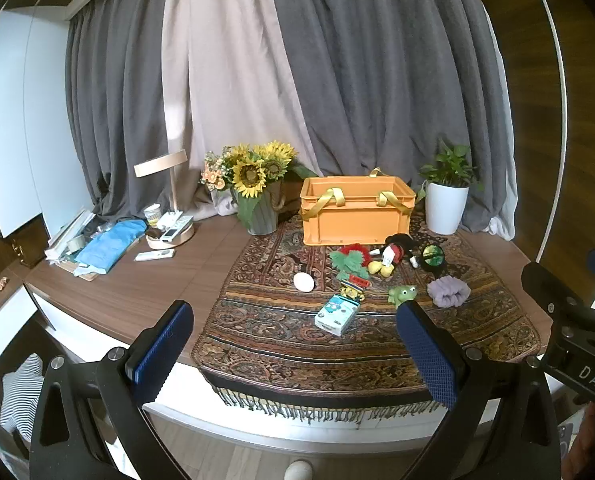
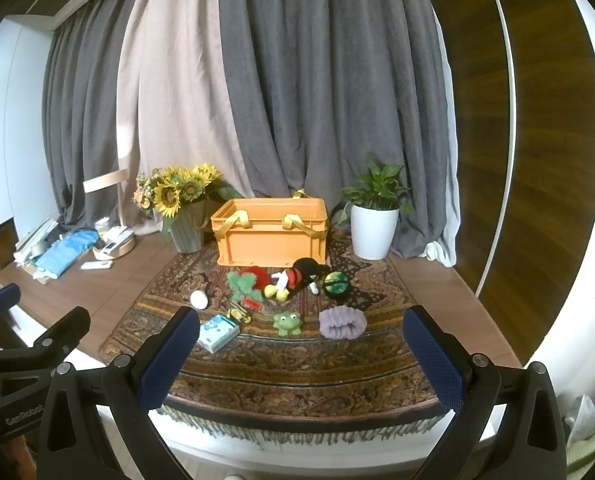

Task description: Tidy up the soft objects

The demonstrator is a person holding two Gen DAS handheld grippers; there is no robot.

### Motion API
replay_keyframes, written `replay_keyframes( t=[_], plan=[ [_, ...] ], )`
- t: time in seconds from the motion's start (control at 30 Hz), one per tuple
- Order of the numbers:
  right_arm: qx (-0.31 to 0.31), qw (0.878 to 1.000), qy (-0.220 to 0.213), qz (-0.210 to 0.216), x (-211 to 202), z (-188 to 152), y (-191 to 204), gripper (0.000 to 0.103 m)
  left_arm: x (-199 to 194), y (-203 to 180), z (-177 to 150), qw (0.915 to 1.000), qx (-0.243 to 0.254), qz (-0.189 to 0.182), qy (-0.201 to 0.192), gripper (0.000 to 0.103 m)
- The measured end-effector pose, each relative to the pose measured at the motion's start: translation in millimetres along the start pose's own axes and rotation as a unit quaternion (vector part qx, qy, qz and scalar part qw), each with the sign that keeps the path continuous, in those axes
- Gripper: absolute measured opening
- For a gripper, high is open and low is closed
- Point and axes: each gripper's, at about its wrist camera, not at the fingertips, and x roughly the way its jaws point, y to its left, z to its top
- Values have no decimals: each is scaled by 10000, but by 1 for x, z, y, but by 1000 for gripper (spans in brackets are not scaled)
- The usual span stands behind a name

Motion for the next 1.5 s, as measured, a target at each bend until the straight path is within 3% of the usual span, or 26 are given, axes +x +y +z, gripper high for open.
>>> replay_keyframes(
  t=[1.5],
  plan=[
    [27, 10000, 51, -18, 0, 1, -5, 102, -1, -15, 9, 10000, 34, -59, 27, 103]
  ],
)
